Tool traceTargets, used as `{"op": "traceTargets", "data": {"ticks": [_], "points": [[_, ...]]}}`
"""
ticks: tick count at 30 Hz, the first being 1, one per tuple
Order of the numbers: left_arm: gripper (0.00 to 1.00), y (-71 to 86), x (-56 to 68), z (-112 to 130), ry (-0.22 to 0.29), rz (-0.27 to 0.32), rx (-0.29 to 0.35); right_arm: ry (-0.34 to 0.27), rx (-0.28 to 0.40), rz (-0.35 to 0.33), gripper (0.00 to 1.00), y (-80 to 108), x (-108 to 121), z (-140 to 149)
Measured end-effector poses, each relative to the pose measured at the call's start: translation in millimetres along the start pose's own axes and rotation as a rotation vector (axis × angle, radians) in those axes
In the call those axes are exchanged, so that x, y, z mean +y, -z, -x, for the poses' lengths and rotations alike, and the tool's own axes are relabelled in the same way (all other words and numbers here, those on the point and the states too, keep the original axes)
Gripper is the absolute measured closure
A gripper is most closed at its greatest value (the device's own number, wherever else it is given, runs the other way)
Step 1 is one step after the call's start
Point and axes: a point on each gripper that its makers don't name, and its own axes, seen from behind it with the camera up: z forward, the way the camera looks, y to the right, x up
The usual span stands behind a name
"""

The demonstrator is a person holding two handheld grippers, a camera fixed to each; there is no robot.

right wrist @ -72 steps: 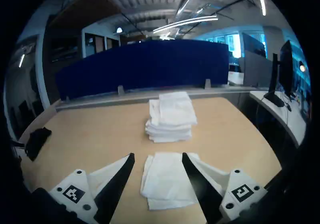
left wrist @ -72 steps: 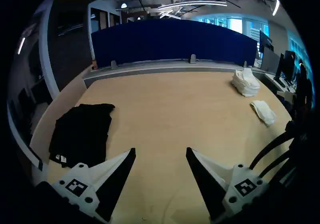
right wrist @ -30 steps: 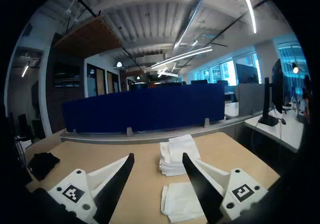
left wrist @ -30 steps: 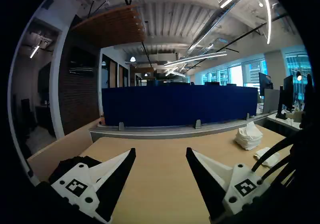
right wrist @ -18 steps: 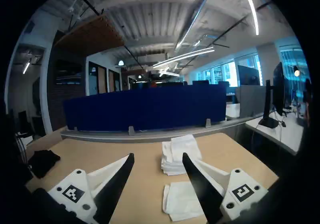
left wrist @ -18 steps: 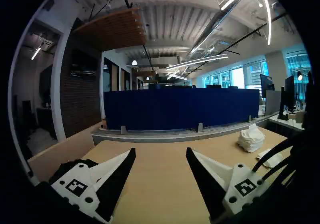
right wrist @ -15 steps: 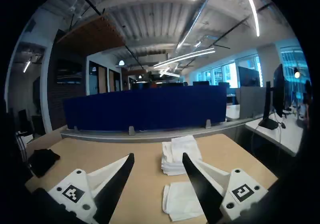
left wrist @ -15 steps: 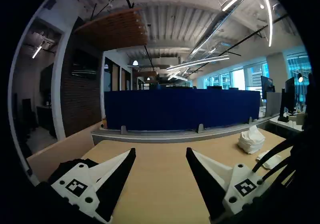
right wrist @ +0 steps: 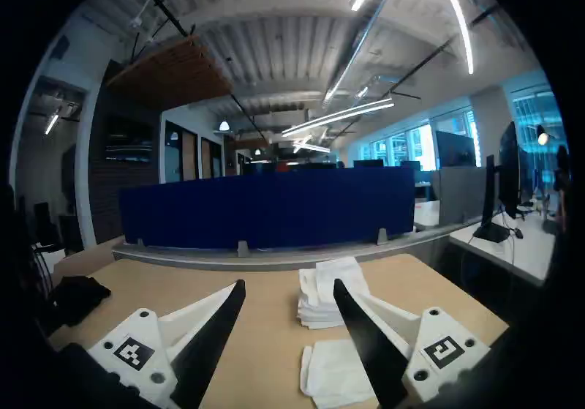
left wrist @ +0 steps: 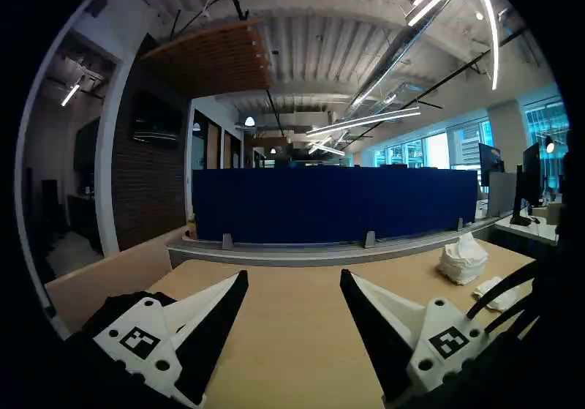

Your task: Fold towel

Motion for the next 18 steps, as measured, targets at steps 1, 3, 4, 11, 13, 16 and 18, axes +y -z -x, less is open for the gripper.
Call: {"op": "traceTargets", "data": {"ticks": [1, 3, 4, 11, 13, 16, 18], "points": [[0.06, -1.1, 0.2, 3.1, 0.002, 0.0, -0.002, 0.001, 0.003, -0.002, 0.07, -0.9, -0.4, 0.8], [0.06, -3.1, 1.1, 9.2, 0.003, 0.001, -0.007, 0.002, 0.006, -0.006, 0.07, -2.3, -1.4, 2.7], [0.06, -4.4, 2.1, 13.2, 0.002, 0.002, -0.013, 0.003, 0.007, -0.01, 0.07, -2.7, -2.4, 4.2], [0.06, -13.4, 11.8, 38.9, -0.021, 0.005, -0.039, 0.017, -0.003, -0.019, 0.06, -3.9, -2.4, 13.0], [0.06, -16.6, 14.7, 45.3, -0.027, 0.006, -0.046, 0.023, -0.013, -0.014, 0.06, -3.7, 0.1, 16.4], [0.06, -21.0, 18.3, 51.9, -0.033, 0.005, -0.047, 0.022, -0.034, -0.004, 0.06, -4.6, 5.5, 23.7], [0.06, -23.7, 20.0, 55.4, -0.033, 0.003, -0.044, 0.016, -0.05, 0.005, 0.05, -5.7, 10.2, 29.1]]}}
